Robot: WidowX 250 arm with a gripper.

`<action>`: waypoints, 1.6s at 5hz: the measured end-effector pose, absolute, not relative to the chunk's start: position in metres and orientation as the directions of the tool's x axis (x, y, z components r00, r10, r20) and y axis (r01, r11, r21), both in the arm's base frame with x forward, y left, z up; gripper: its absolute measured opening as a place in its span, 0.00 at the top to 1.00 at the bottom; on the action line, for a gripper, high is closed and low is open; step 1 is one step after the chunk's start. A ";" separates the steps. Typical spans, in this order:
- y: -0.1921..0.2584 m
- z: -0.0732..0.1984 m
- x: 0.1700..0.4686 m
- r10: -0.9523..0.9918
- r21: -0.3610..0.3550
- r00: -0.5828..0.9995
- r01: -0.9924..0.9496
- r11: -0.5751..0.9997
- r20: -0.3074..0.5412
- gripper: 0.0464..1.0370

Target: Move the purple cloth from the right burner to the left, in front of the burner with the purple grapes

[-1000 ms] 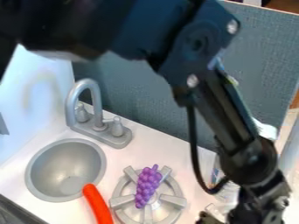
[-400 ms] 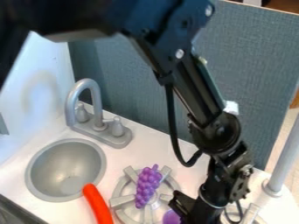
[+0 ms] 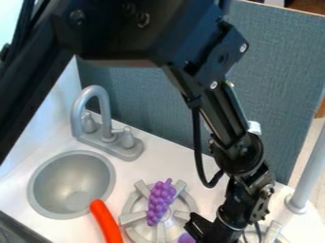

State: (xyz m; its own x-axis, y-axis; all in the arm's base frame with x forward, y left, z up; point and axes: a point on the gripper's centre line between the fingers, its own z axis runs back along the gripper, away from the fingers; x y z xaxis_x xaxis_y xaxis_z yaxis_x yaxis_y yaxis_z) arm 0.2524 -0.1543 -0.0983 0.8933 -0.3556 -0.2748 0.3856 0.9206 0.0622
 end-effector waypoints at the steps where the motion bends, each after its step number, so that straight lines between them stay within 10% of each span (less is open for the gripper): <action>1: -0.158 -0.099 0.252 -0.385 0.032 0.885 0.406 0.913 -0.263 0.95; 3: -0.156 -0.102 0.248 -0.413 -0.032 0.884 0.417 0.908 -0.218 0.81; 6: -0.146 -0.060 0.243 -0.354 0.019 0.933 0.356 0.934 -0.063 0.02; 8: -0.104 -0.034 0.228 -0.203 0.040 0.977 0.206 0.978 -0.069 0.03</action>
State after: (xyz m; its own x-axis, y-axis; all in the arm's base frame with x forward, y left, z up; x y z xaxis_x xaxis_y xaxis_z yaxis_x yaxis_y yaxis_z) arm 0.2284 -0.1036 -0.0338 0.9767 -0.2030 -0.0690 0.2061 0.9777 0.0397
